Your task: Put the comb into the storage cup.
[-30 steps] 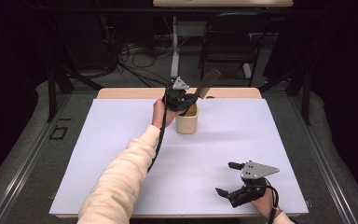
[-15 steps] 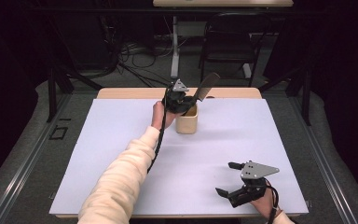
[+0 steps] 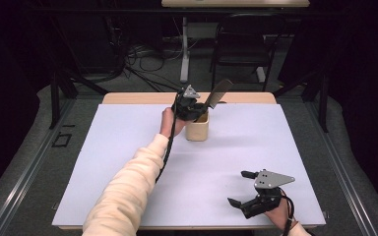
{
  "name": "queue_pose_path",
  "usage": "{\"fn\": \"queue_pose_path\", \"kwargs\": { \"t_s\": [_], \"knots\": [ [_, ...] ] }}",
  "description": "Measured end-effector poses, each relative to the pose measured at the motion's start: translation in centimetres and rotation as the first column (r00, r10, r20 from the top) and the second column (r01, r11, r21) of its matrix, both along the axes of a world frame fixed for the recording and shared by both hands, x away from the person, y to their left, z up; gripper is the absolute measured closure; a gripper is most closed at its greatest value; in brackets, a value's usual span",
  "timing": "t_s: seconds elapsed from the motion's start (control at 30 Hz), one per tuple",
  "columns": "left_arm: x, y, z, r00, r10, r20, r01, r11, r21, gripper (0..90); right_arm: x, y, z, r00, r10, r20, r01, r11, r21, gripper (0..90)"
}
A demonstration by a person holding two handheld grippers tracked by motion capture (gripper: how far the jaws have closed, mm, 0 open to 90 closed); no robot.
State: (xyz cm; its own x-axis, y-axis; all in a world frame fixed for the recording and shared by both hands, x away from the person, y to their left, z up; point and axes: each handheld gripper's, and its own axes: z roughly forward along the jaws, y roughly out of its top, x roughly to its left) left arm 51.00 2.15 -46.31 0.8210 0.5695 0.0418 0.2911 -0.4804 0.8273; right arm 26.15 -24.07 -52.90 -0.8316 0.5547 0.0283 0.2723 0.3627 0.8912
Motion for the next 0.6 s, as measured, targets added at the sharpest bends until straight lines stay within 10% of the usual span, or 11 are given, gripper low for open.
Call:
{"fn": "queue_pose_path", "kwargs": {
  "t_s": [0.6],
  "knots": [
    [-0.7, -1.1, -0.9, 1.0000, 0.006, -0.005, -0.005, 0.9973, 0.073, 72.3, 0.1, 0.0, 0.0, 0.9999, -0.011, -0.007, 0.011, 1.000, 0.011, 0.0]
  ]
}}
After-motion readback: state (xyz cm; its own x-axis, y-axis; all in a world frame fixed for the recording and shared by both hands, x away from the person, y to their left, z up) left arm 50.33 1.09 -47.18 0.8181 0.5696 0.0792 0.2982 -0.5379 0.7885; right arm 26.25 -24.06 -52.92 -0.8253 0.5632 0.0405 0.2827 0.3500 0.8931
